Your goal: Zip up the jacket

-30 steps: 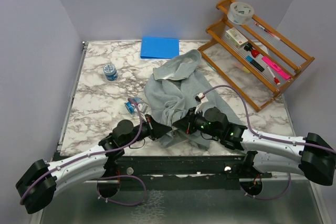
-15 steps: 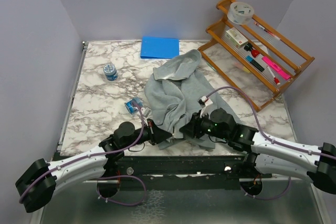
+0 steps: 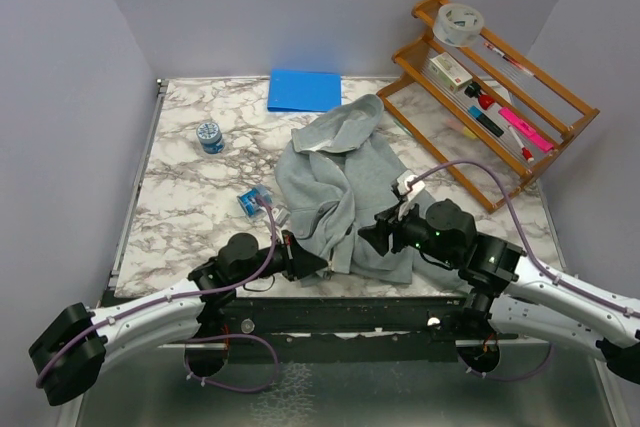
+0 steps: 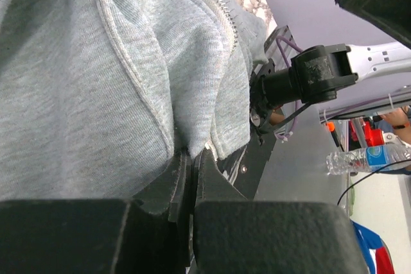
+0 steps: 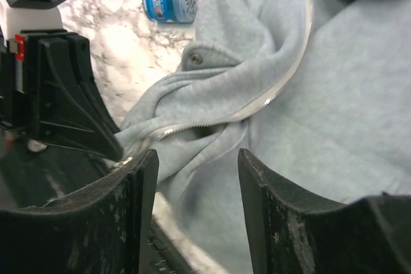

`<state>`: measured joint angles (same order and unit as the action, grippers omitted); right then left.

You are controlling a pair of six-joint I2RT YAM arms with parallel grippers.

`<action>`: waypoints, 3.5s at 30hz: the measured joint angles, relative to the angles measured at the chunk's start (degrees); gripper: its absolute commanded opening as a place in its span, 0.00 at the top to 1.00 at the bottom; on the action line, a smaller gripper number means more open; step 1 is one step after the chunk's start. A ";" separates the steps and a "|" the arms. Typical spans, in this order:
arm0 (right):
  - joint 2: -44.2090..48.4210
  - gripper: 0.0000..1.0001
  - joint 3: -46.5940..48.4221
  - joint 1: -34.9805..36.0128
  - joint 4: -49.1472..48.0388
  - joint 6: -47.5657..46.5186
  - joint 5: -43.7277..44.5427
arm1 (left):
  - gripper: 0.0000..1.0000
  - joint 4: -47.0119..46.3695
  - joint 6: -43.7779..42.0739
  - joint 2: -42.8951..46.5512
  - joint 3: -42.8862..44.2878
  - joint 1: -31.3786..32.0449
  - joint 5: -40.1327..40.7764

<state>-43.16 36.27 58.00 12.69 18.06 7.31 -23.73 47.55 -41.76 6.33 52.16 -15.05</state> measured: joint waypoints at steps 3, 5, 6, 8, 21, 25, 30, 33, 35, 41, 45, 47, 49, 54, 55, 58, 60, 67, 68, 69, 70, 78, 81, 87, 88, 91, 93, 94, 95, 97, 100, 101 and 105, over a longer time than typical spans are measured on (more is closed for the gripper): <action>-1.33 0.38 0.37 0.00 -2.32 -11.69 -0.87 | 1.00 0.17 -0.02 -0.15 0.00 0.04 -0.28; -3.74 0.35 1.31 0.02 -2.86 -19.93 -2.86 | 1.00 0.35 -0.02 -0.20 0.00 0.07 -0.46; -4.74 0.34 1.79 0.39 -3.02 -22.56 -3.63 | 1.00 0.42 -0.02 -0.20 0.00 0.07 -0.57; -6.54 0.32 2.40 2.29 -3.56 -29.44 -4.87 | 1.00 0.52 0.00 -0.20 0.00 0.07 -0.61; -6.47 0.29 -11.32 25.59 -15.39 -66.60 -2.54 | 1.00 1.81 0.55 1.05 0.00 0.07 -0.59; -11.96 0.29 -12.96 27.30 -21.14 -72.72 0.94 | 1.00 2.08 0.94 1.05 0.00 0.09 -0.59; -17.11 0.29 -13.60 27.56 -27.71 -78.16 4.39 | 1.00 2.14 1.14 1.03 0.00 0.09 -0.59; -20.00 0.29 -14.08 27.58 -31.69 -80.76 6.14 | 1.00 2.19 1.22 1.05 0.00 0.09 -0.59; -21.73 0.29 -14.60 27.58 -33.79 -82.12 7.02 | 1.00 2.21 1.25 1.11 0.00 0.09 -0.59; -24.11 0.32 -15.89 27.67 -36.87 -83.82 7.48 | 1.00 2.51 1.31 2.73 -0.09 0.09 -0.50; -24.17 0.34 -15.93 27.67 -39.21 -83.84 7.45 | 1.00 2.54 1.51 2.97 -0.42 0.09 -0.42; -24.44 0.34 -15.93 27.67 -40.33 -83.78 7.45 | 1.00 2.58 1.53 2.97 -0.52 0.09 -0.39; -24.57 0.33 -15.96 27.67 -40.98 -83.58 7.45 | 1.00 2.60 1.57 2.97 -0.57 0.09 -0.39; -24.55 0.32 -15.96 27.67 -41.81 -82.16 6.86 | 1.00 2.60 1.73 2.97 -0.57 0.09 -0.37; -24.55 0.32 -15.96 27.67 -41.81 -81.88 6.56 | 1.00 2.60 1.73 2.97 -0.57 0.09 -0.37; -24.55 0.34 -15.96 27.67 -42.10 -80.83 5.79 | 1.00 2.60 1.75 2.97 -0.57 0.09 -0.37; -24.57 0.36 -15.96 27.69 -42.75 -80.32 5.38 | 1.00 2.60 1.75 2.97 -0.59 0.09 -0.35; -24.70 0.49 -15.96 27.78 -44.68 -78.42 4.20 | 1.00 2.56 2.05 2.97 -0.74 0.09 -0.33; -24.72 0.52 -15.96 27.78 -44.74 -78.25 3.98 | 1.00 2.56 2.12 2.97 -0.81 0.09 -0.33; -24.72 0.55 -15.96 27.78 -44.74 -78.05 3.80 | 1.00 2.56 2.16 2.97 -0.87 0.09 -0.33; -24.72 0.59 -15.96 27.78 -44.74 -77.92 3.69 | 1.00 2.58 2.16 2.97 -0.90 0.09 -0.33; -24.72 0.70 -16.06 27.82 -44.28 -77.05 2.47 | 1.00 2.54 2.36 2.97 -1.01 0.09 0.07; -24.74 0.69 -16.13 27.82 -43.80 -76.70 2.19 | 1.00 2.54 2.36 2.97 -1.01 0.09 0.07; -25.97 0.74 -16.15 27.82 -43.34 -76.28 1.97 | 1.00 2.86 2.34 2.67 -1.01 0.09 0.09; -26.18 0.76 -16.15 27.82 -43.39 -76.19 1.97 | 1.00 3.02 2.34 2.58 -1.01 0.09 0.11; -26.69 0.83 -16.15 27.82 -43.47 -75.91 1.97 | 1.00 3.32 2.32 2.47 -1.11 0.09 0.44; -26.84 0.85 -16.15 27.82 -43.50 -75.60 1.99 | 1.00 3.39 2.29 2.47 -1.22 0.09 0.61; -26.93 0.87 -16.15 27.82 -43.50 -75.47 1.99 | 1.00 3.48 2.27 2.47 -1.22 0.09 0.79; -26.99 0.89 -16.15 27.82 -43.39 -75.14 1.99 | 1.00 3.43 2.34 2.47 -1.22 0.09 0.79; -27.23 0.93 -16.13 27.82 -43.08 -74.58 1.99 | 1.00 3.26 2.36 2.49 -1.22 0.09 0.79; -27.30 0.99 -16.13 27.82 -43.01 -73.13 2.03 | 1.00 3.28 2.36 2.47 -1.22 0.09 0.81; -27.30 0.99 -16.11 27.82 -43.06 -72.41 2.03 | 1.00 3.30 2.32 2.47 -1.22 0.09 0.83; -27.23 0.99 -16.11 27.82 -43.93 -68.24 2.45 | 1.00 3.32 2.32 2.43 -1.22 0.09 0.85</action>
<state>-70.39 20.16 85.82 -31.24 -50.17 9.76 -20.40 49.87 -39.33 5.10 52.25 -14.20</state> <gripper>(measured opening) 0.014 0.029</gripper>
